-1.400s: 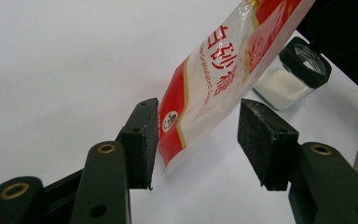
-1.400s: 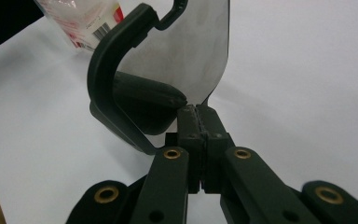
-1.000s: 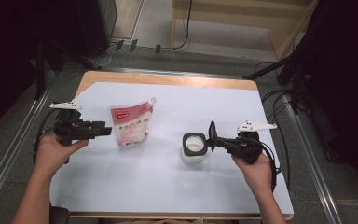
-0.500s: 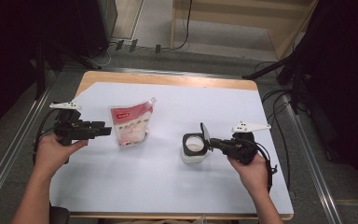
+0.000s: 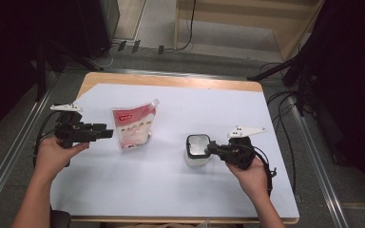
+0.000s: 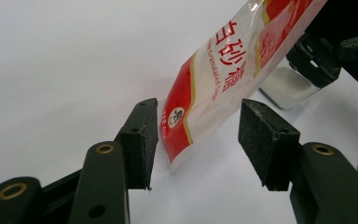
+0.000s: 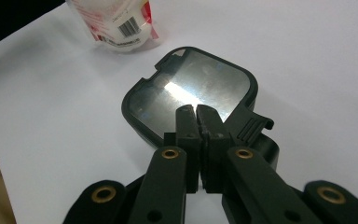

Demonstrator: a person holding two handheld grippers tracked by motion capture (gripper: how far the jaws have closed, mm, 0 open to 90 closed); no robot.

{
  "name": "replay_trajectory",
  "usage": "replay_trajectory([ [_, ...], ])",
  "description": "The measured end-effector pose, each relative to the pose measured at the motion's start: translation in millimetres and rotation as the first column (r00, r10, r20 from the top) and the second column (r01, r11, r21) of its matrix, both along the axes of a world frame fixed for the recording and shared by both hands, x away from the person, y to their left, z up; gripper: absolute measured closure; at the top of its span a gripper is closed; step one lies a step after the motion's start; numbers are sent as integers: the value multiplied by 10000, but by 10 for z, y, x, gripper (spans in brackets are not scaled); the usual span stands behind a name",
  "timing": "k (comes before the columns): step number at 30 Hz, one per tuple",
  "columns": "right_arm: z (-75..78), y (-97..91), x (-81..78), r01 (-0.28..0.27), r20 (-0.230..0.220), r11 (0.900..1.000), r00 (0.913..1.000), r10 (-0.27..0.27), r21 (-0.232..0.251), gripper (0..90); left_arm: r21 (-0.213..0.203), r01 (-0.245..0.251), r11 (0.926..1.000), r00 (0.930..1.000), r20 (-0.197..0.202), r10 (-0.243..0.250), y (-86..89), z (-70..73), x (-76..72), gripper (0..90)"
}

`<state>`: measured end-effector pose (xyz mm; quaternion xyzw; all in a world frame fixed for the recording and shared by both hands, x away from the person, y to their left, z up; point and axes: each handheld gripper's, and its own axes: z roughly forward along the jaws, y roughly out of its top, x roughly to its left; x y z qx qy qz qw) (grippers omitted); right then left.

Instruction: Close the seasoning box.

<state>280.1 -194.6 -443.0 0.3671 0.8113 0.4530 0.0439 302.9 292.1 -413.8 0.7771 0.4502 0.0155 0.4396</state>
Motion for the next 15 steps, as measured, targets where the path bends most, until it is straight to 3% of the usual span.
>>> replay_trajectory([
  [15,41,-45,-15,273,280,9996,9992,-273,9,803,142,30,9999,10000,-18,-30,-23,-17,3,485],
])
